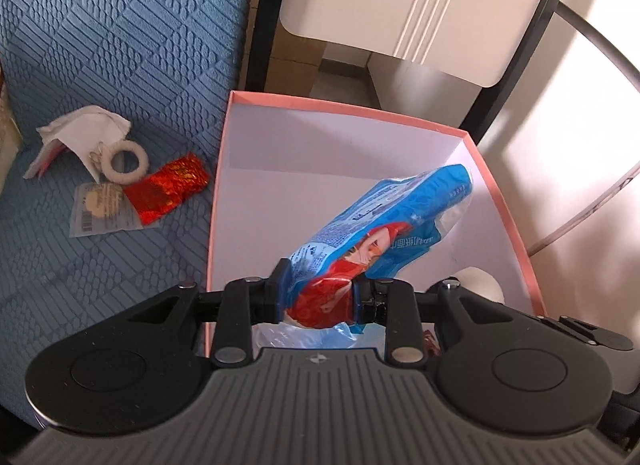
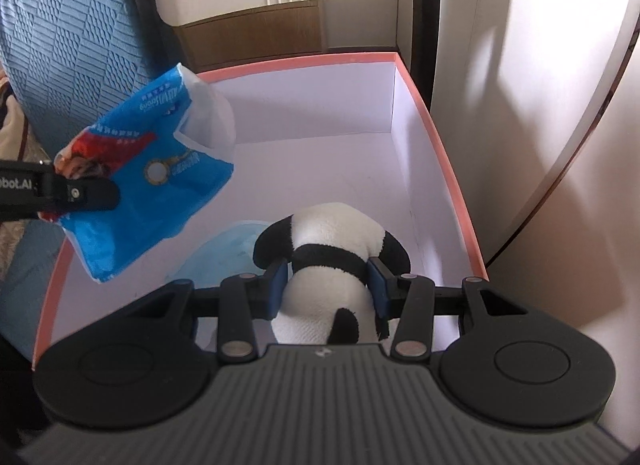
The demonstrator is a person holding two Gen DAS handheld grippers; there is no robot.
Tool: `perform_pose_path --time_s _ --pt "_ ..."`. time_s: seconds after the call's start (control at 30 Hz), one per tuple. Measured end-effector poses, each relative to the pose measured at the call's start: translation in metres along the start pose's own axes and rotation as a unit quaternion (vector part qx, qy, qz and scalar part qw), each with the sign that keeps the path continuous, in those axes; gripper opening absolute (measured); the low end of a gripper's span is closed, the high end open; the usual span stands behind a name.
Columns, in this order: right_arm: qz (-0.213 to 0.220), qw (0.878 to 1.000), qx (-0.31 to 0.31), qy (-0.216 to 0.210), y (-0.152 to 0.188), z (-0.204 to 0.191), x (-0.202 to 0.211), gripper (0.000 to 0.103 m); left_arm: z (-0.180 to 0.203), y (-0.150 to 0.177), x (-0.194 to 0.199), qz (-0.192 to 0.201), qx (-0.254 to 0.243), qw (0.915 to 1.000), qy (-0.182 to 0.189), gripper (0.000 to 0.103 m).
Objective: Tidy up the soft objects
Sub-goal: 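Open both tools to drop the pack and plush into the box, then move both open tools back toward the items on the cushion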
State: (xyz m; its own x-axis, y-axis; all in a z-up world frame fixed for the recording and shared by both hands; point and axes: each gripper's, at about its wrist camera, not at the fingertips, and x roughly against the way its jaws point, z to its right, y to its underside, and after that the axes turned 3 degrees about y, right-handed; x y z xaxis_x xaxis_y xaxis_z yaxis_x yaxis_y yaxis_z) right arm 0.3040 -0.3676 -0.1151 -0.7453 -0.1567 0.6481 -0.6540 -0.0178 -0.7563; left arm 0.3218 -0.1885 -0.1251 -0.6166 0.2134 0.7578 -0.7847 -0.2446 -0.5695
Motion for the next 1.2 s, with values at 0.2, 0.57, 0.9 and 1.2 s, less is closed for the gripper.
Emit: perform_pose_path --time_s 0.2,0.57,0.9,1.2 --pt "0.007 1.0 -0.002 0.01 -0.003 -0.001 0.007 0.07 0.006 -0.001 0.013 -0.001 -0.027 0.9996 -0.011 0.061" --pt "0.075 0.997 -0.005 -0.003 -0.014 -0.029 0.062 0.07 -0.003 -0.014 0.085 0.07 -0.05 0.9963 0.009 0.062" --pt "0.13 0.991 0.011 -0.022 -0.016 -0.077 0.108 0.07 -0.04 -0.009 0.158 0.155 -0.049 0.9863 0.026 0.062" --pt "0.149 0.988 0.027 -0.036 0.012 -0.123 0.121 0.07 -0.093 0.017 0.183 0.188 -0.038 0.9814 0.007 0.062"
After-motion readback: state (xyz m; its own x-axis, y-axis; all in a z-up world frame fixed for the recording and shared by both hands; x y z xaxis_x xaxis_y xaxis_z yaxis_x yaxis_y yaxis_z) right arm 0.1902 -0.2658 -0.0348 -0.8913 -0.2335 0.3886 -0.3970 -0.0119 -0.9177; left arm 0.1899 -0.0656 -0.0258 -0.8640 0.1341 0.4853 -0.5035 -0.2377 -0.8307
